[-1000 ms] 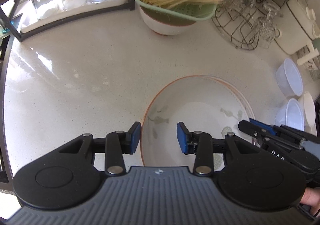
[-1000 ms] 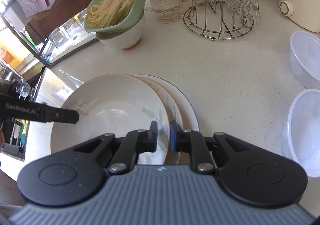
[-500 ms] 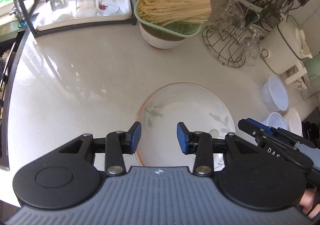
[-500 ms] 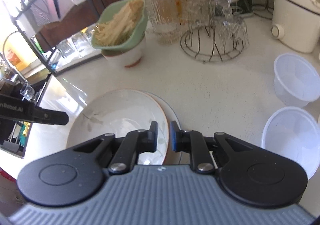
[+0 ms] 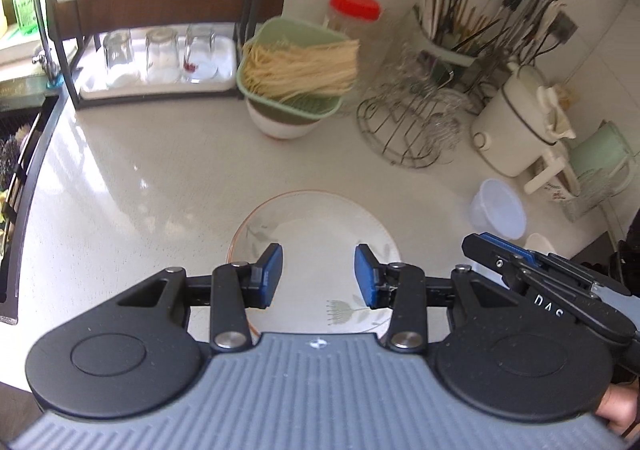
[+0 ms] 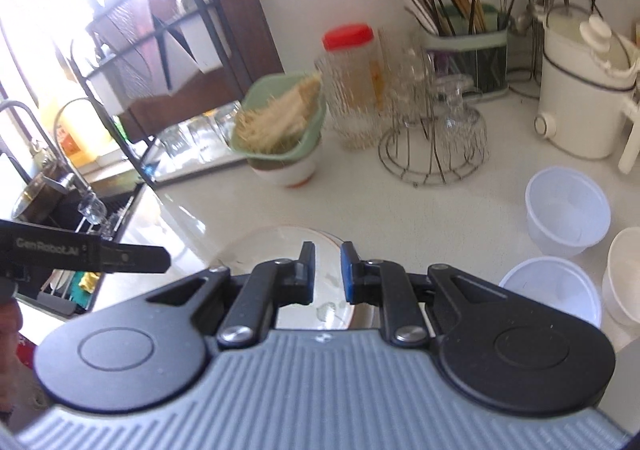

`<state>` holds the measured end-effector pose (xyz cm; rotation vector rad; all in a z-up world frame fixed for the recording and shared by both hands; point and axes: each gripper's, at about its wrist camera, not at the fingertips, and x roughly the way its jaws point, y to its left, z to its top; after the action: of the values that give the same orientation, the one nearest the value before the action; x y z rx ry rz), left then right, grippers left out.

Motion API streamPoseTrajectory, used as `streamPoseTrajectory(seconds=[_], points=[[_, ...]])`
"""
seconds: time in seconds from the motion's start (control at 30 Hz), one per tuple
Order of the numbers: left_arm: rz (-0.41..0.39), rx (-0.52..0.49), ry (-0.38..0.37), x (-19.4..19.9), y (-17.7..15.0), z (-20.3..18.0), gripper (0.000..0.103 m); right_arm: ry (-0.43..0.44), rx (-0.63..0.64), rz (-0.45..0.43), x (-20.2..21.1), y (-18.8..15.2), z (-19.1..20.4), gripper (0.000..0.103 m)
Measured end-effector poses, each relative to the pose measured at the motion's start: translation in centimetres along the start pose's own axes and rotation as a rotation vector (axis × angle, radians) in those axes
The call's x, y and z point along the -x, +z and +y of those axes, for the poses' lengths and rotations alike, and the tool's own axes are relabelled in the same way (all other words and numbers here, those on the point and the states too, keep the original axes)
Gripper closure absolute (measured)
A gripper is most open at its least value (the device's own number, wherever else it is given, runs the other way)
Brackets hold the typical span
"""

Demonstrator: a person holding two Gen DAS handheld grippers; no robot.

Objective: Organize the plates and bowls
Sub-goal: 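Open the left gripper to release the plate on the stack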

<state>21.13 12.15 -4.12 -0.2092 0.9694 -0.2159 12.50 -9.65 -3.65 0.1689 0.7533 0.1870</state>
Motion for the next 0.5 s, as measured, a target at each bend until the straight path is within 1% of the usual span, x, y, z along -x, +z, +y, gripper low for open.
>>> streamPoseTrajectory(seconds=[0.17,0.27,0.5], points=[[-0.020,-0.039,-0.014,1.1,-0.3,-0.6,0.056,-0.007,-0.008,-0.026,2.3,-0.1,0.9,0.086],[-0.017,-0.028,-0.025,1.2,-0.3,0.0,0.056,-0.023,-0.015,-0.037,3.1,-0.5,1.2,0.086],[0.010,-0.054,-0.057,1.7,-1.1,1.6,0.056,-0.077,-0.061,-0.046,3.9,-1.7,2.2,0.086]])
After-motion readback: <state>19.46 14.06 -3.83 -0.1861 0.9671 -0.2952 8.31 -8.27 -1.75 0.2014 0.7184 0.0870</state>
